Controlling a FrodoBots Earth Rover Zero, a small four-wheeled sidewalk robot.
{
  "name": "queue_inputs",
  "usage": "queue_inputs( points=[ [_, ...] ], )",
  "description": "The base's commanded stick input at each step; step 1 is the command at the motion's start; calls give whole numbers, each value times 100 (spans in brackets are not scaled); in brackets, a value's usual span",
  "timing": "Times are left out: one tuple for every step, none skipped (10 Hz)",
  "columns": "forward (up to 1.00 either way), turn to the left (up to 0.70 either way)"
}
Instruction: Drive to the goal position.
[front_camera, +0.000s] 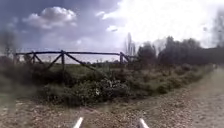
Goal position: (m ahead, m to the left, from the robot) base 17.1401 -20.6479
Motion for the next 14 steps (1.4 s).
queue_inputs(
  points=[
    [0, -70],
    [0, -70],
    [0, -70],
    [0, -70],
    [0, -70],
    [0, -70],
    [0, -70],
    [0, -70],
    [0, -70],
    [0, -70],
    [0, -70],
    [0, -70],
    [0, -70],
    [0, -70]
  ],
)
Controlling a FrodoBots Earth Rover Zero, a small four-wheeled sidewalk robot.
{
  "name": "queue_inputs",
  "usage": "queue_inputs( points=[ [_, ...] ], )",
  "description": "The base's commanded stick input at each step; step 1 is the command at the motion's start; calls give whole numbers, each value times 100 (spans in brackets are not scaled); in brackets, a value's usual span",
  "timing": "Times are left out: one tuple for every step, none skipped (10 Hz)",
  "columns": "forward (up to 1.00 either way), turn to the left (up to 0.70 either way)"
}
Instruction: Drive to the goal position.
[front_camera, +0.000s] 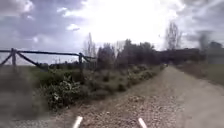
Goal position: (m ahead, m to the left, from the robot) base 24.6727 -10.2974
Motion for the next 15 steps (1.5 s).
queue_inputs(
  points=[
    [0, -70],
    [0, -70],
    [0, -70],
    [0, -70],
    [0, -70],
    [0, -70],
    [0, -70],
    [0, -70],
    [0, 0],
    [0, 0],
    [0, 0],
    [0, 0],
    [0, 0],
    [0, 0],
    [0, 0]
  ],
)
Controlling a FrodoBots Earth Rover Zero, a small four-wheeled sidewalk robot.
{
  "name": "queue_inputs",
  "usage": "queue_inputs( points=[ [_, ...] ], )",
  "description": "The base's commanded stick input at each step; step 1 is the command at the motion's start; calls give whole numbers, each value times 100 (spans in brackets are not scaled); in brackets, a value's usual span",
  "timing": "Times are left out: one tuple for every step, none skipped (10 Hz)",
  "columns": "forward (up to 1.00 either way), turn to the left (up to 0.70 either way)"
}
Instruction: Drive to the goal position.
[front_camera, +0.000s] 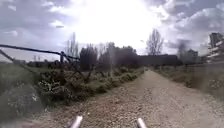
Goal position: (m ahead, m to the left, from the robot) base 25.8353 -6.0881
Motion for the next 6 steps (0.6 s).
queue_inputs(
  points=[
    [0, 0],
    [0, 0],
    [0, -46],
    [0, -70],
    [0, -70],
    [0, -70]
  ],
)
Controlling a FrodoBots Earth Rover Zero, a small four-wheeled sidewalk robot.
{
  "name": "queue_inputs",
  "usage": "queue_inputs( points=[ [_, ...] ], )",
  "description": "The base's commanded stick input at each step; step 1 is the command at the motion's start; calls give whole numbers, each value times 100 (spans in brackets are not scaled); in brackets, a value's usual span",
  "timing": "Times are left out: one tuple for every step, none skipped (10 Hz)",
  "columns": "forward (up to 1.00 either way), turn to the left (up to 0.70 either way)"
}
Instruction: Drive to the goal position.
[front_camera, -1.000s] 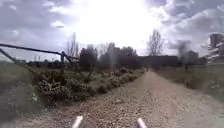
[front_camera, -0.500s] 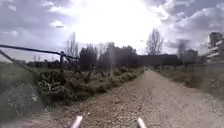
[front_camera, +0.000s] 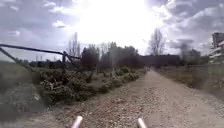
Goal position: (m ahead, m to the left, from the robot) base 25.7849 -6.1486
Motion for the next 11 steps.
queue_inputs(
  points=[
    [0, -70],
    [0, -70],
    [0, -70],
    [0, -70],
    [0, -70],
    [0, -70],
    [0, -70],
    [0, -70],
    [0, -70],
    [0, -70],
    [0, -70]
  ],
)
